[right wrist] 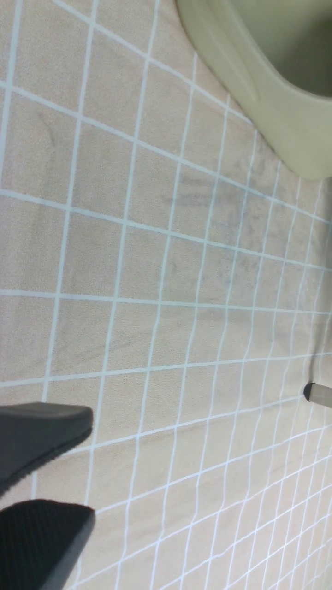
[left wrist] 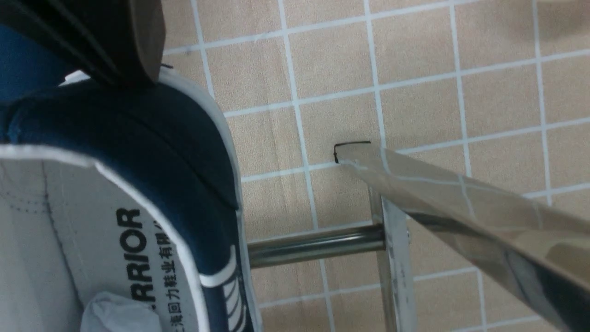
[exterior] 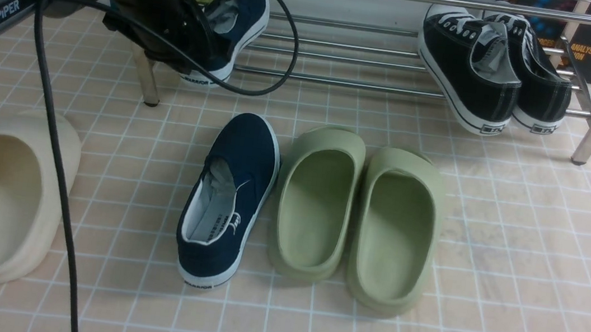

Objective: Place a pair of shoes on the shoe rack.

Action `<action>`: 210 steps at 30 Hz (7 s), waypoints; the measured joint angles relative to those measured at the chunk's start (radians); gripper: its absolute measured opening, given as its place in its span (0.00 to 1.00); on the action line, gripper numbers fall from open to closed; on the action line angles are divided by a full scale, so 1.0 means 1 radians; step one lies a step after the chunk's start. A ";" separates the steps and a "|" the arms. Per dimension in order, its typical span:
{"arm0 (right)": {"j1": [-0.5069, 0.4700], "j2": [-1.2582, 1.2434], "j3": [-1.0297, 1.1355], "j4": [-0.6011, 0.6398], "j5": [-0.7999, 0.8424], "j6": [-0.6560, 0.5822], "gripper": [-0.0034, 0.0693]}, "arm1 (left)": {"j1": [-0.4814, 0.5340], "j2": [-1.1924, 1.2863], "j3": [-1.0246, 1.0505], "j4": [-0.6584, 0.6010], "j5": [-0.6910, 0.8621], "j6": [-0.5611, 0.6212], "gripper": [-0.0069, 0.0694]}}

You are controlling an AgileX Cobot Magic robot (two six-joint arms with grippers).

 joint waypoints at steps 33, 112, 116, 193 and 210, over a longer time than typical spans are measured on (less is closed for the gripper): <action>0.000 0.000 0.000 0.000 0.000 0.000 0.38 | -0.011 -0.147 0.222 -0.263 0.455 0.130 0.58; 0.000 0.000 0.000 0.000 0.000 0.000 0.38 | -0.126 -0.026 -0.008 -0.076 -0.405 -0.074 0.47; 0.000 0.000 0.000 0.000 0.000 0.000 0.38 | -0.126 -0.052 -0.010 -0.096 -0.252 -0.075 0.34; 0.000 0.000 0.000 0.000 0.000 0.000 0.38 | -0.153 0.000 -0.016 0.320 0.055 -0.321 0.12; 0.000 0.000 0.000 0.000 0.000 0.000 0.38 | -0.153 -0.813 0.340 0.227 -0.100 -0.197 0.12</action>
